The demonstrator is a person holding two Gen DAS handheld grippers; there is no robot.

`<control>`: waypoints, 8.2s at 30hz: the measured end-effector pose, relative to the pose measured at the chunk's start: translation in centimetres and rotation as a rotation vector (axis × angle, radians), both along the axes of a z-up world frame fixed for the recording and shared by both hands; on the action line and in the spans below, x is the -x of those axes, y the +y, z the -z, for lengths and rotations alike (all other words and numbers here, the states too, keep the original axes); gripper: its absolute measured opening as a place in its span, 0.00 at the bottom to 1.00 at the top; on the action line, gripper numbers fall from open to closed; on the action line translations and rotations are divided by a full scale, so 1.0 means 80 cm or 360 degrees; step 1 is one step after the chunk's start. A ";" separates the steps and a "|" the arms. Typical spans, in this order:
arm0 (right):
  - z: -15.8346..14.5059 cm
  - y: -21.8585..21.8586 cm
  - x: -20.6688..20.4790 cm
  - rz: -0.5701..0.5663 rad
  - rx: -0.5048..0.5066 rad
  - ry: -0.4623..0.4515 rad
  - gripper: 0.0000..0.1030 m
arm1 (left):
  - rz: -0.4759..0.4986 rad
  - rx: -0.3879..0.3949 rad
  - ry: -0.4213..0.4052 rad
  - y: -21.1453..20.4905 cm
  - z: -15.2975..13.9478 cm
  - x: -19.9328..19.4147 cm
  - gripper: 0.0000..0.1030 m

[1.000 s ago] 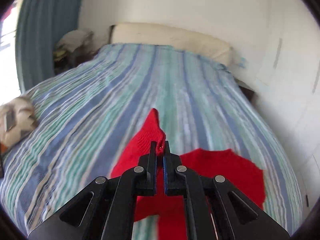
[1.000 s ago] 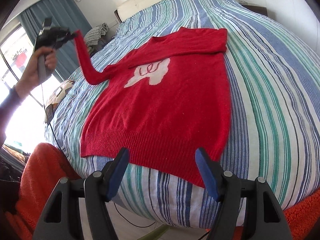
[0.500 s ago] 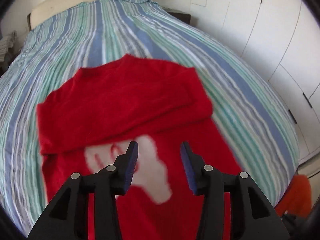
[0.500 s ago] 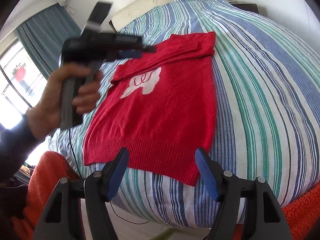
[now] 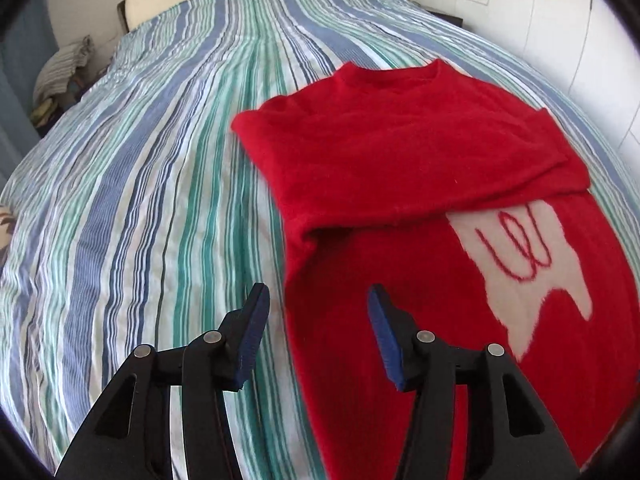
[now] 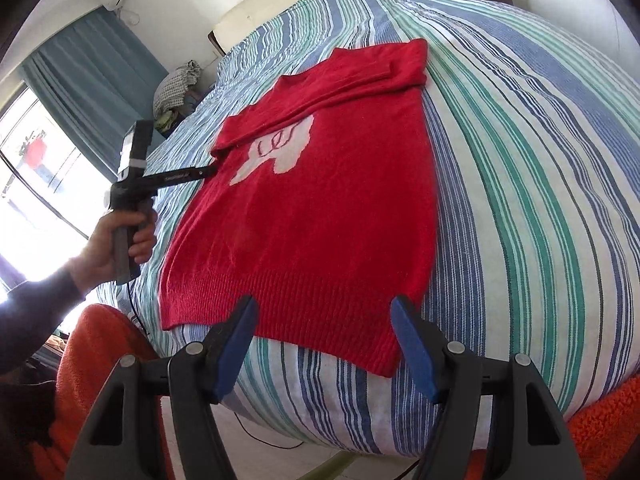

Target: Fold small clothes

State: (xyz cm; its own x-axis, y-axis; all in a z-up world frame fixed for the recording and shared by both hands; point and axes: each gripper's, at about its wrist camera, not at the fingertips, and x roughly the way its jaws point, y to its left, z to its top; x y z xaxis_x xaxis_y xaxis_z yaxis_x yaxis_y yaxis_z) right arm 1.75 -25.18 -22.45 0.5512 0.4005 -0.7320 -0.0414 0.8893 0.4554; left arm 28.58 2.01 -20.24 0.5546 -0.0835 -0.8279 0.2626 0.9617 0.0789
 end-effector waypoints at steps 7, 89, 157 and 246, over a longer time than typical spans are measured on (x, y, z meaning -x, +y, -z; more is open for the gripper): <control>0.000 -0.001 0.005 0.0011 0.0030 0.0005 0.66 | -0.0424 0.0215 -0.0061 0.071 0.031 -0.026 0.03; -0.002 -0.035 0.010 0.0249 0.0019 -0.0032 0.68 | -0.0703 0.0241 0.0133 0.140 0.045 0.169 1.00; -0.053 -0.095 0.018 0.0514 0.0055 -0.0146 0.70 | -0.0672 0.0646 0.0109 0.168 -0.024 0.200 0.99; 0.027 -0.009 -0.073 0.0222 0.0677 -0.0131 0.85 | -0.0284 0.0038 0.0076 -0.012 0.042 0.176 1.00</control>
